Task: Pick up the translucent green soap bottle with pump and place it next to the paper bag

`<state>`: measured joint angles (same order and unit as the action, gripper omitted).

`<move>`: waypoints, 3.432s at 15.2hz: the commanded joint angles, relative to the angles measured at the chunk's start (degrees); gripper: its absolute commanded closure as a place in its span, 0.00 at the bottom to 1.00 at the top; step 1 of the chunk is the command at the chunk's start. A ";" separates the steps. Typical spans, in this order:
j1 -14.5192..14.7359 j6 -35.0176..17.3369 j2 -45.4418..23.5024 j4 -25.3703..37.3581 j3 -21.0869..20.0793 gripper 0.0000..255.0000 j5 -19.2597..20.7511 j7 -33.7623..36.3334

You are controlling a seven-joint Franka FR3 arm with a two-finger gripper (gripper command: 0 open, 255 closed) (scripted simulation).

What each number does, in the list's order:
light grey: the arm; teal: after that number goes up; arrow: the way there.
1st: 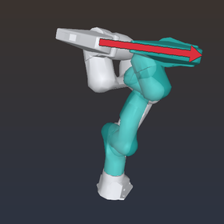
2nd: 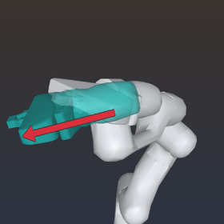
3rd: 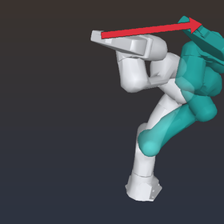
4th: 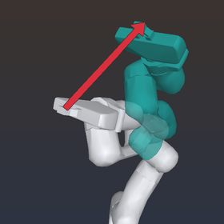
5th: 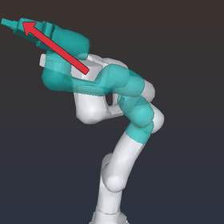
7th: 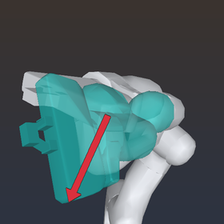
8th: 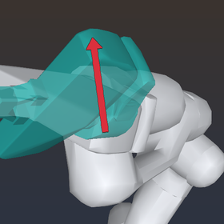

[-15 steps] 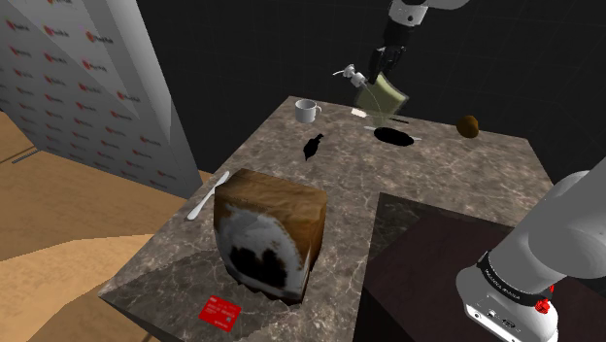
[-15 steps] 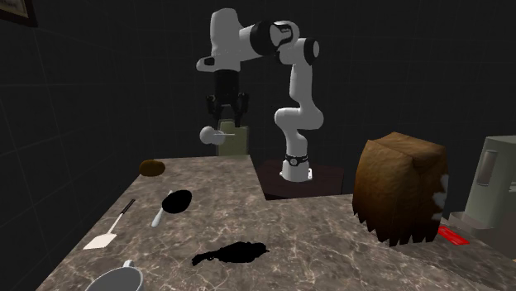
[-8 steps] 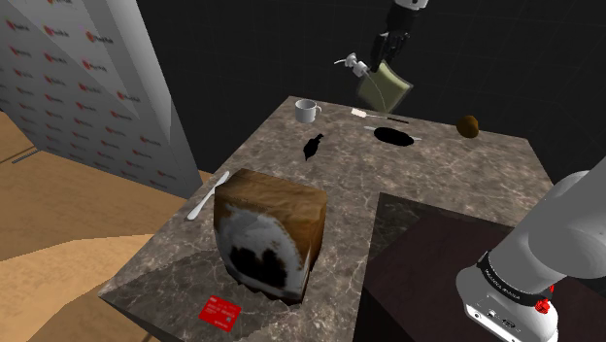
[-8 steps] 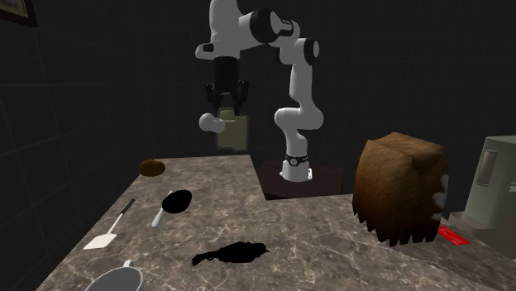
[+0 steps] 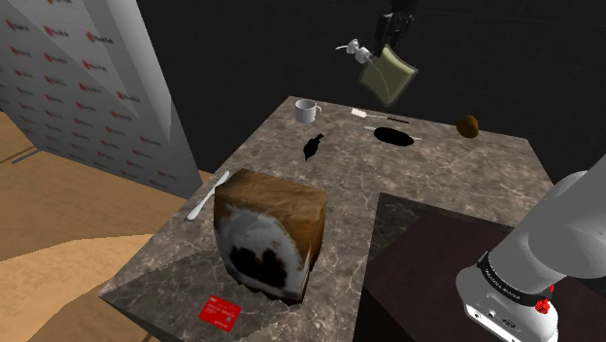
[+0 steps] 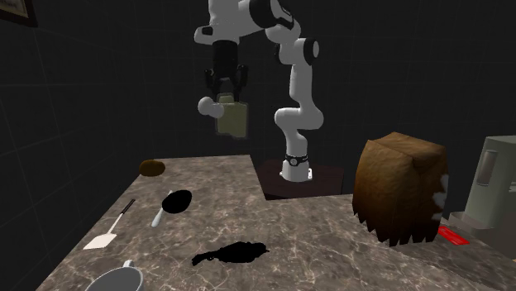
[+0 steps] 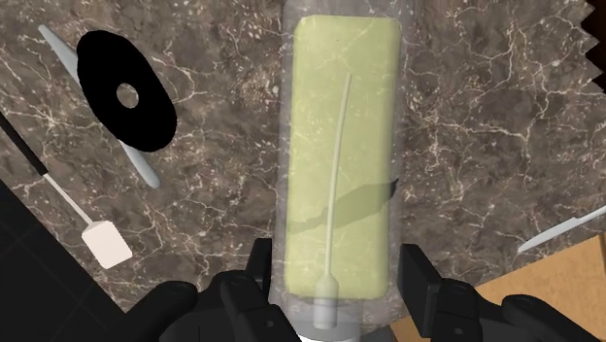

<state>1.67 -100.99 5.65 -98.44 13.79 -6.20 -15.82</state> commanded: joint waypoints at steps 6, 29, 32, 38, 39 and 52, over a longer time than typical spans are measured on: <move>-0.07 5.68 -1.45 7.09 0.19 1.00 -0.28 0.34; 10.37 9.44 -7.59 19.07 -10.99 1.00 2.13 22.41; 12.43 9.88 -10.24 22.41 -12.83 1.00 2.85 26.29; 16.95 12.14 -17.78 32.53 -15.97 1.00 4.78 33.77; 17.79 12.79 -19.40 34.84 -16.40 1.00 5.17 34.96; 19.42 3.04 -17.80 23.55 -17.13 1.00 5.70 37.17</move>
<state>21.13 -96.94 -12.64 -73.46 -3.36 -0.46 21.40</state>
